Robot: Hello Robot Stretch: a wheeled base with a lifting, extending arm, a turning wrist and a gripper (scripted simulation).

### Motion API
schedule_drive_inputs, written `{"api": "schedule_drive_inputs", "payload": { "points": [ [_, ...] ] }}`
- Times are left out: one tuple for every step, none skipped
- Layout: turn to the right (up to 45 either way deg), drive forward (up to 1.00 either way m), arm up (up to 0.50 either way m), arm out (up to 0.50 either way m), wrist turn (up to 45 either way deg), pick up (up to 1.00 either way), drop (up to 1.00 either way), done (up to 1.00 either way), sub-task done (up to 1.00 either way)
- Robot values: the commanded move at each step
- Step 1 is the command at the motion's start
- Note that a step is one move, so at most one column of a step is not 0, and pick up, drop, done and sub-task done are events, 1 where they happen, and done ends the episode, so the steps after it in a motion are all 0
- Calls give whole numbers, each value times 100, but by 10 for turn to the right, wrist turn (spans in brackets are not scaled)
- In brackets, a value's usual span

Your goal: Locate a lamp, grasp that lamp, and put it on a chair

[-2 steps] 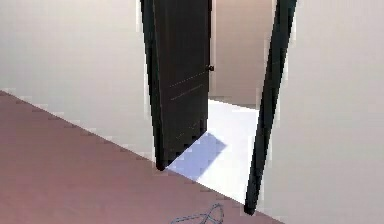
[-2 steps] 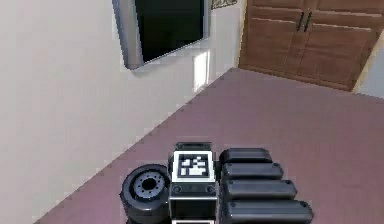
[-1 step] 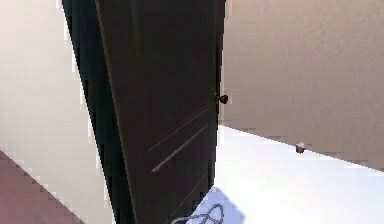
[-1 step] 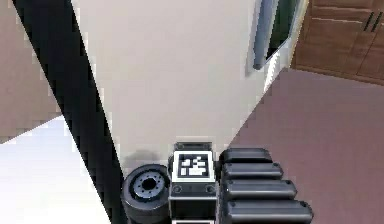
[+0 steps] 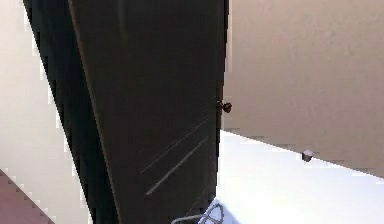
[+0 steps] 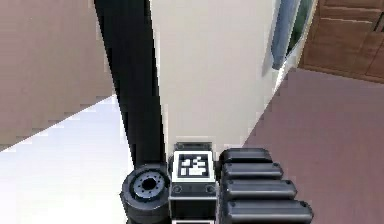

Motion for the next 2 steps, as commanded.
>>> {"api": "schedule_drive_inputs", "payload": {
  "points": [
    [300, 0, 0, 0, 0, 0, 0, 0, 0],
    [0, 45, 0, 0, 0, 0, 0, 0, 0]
  ]
}}
